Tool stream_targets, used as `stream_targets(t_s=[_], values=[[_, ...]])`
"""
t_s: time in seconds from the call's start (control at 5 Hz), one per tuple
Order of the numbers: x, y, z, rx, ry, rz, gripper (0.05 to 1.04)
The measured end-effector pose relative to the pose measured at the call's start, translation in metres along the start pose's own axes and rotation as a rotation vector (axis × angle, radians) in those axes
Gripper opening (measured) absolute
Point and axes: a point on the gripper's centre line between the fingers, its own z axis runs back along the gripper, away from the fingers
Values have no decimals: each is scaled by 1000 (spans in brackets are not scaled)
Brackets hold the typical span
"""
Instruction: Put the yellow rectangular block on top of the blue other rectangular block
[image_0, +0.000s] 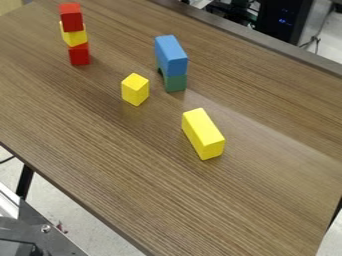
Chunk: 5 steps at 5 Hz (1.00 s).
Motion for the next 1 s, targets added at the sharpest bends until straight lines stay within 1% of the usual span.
stream_targets(t_s=[0.2,0.4,0.6,0.8,1.0], values=[[-9,-1,-11,10,40,-7,1001],[-19,-10,-11,15,56,28,1001],[-19,-25,12,-9,14,65,1001],[-22,-34,34,-27,-12,129,1001],[-36,-49,60,-89,2,206,1001]])
